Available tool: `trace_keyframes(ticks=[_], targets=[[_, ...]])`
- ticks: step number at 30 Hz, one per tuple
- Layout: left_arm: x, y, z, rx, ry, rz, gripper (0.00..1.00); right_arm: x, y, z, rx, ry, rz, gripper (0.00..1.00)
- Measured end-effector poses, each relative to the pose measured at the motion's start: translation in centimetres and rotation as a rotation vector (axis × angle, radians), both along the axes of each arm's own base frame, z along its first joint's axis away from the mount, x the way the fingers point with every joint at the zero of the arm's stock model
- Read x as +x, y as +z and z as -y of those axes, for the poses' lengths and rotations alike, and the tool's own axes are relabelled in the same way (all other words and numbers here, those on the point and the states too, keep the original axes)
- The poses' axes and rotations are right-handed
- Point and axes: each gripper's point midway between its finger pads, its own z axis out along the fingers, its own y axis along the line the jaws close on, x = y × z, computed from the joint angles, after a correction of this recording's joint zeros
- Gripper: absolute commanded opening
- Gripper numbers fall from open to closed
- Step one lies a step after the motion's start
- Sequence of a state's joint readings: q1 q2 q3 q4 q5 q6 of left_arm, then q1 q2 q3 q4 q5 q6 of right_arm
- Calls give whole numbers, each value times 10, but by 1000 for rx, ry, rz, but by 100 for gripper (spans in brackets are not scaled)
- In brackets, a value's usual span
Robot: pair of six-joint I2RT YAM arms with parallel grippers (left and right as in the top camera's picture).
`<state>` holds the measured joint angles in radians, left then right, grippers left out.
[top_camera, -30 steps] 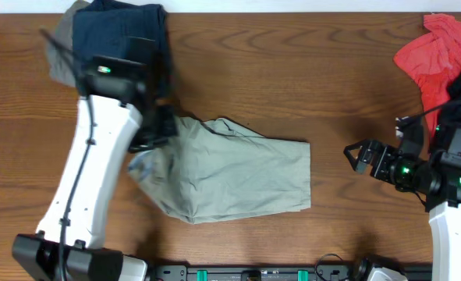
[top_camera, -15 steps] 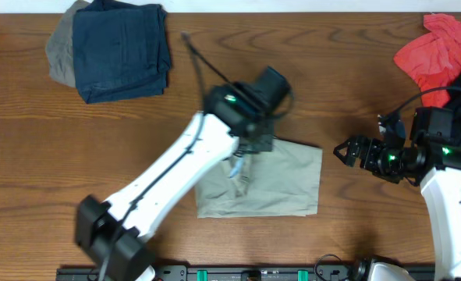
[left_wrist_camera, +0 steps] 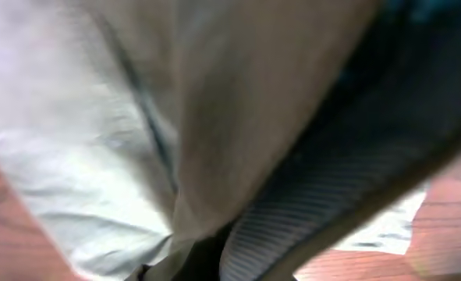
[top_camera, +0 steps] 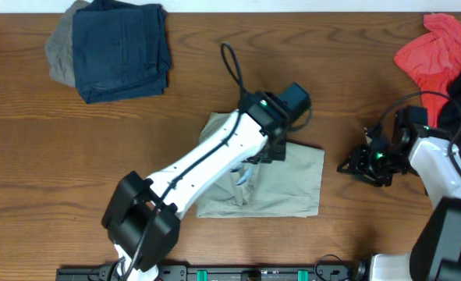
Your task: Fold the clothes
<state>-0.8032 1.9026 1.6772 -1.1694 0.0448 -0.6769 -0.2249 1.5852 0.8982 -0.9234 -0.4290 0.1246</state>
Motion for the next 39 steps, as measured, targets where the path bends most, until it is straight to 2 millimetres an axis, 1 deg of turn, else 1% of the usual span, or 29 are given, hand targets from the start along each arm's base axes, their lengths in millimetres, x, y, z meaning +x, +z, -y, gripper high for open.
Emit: trace_keyframes(ticks=[4,7,8,9,10,13,16,20,27,32,35,39], targets=[[10,15,-25,-4,67,4,6,0,-9,-7,4,28,-24,15],[16,35,-44,-29,114,33,6,1,-13,-15,2,65,-23,11],[17,43,-48,-42,124,47,6,2,-14,-18,1,79,-21,9],[17,48,-50,-51,129,56,6,2,-17,-22,1,91,-23,3],[16,54,-52,-60,132,68,6,2,-20,-24,-1,98,-28,1],[11,67,-55,-78,131,87,6,-3,-30,-30,-2,106,-69,1],[9,69,-57,-79,131,88,6,-6,-36,-34,-5,112,-91,1],[7,69,-58,-73,131,81,6,-5,-37,-37,-7,116,-92,2],[6,69,-57,-83,129,71,6,-3,-39,-53,-11,157,-76,2],[1,69,-51,-112,122,45,6,2,-40,-61,-14,159,-59,3],[-3,69,-44,-121,103,41,6,3,-41,-64,-15,165,-57,3],[-10,71,-22,-158,46,58,6,6,-41,-66,-17,156,-47,4]])
